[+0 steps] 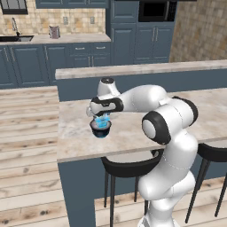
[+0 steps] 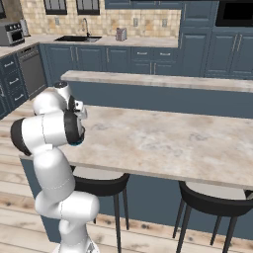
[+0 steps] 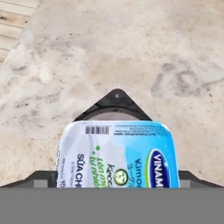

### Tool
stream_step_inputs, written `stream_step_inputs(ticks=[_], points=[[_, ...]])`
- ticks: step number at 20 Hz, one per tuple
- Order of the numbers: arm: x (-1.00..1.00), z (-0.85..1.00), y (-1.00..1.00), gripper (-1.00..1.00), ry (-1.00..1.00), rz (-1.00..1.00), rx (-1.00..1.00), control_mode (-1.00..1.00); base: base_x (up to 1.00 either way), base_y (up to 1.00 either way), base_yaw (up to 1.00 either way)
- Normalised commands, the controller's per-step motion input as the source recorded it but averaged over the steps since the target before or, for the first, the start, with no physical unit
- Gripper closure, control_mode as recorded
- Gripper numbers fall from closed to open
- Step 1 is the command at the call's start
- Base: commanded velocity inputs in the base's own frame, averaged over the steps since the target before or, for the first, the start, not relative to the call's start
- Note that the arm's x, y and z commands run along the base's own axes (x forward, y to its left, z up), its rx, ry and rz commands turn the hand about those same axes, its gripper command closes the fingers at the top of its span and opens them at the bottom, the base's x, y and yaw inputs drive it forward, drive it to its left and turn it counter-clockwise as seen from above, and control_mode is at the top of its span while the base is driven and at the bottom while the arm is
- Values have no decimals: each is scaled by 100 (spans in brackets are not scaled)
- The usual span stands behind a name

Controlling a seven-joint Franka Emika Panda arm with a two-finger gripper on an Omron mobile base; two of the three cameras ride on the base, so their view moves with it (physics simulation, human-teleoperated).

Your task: Stack the yogurt containers by placing the smaller containers on top of the larger containers.

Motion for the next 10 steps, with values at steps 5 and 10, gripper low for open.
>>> stream_step_inputs(ticks=[5, 10], points=[[-2, 15, 0, -100, -1, 0, 0, -100, 0, 0, 0], [-7, 17, 0, -100, 0, -1, -1, -100, 0, 0, 0]])
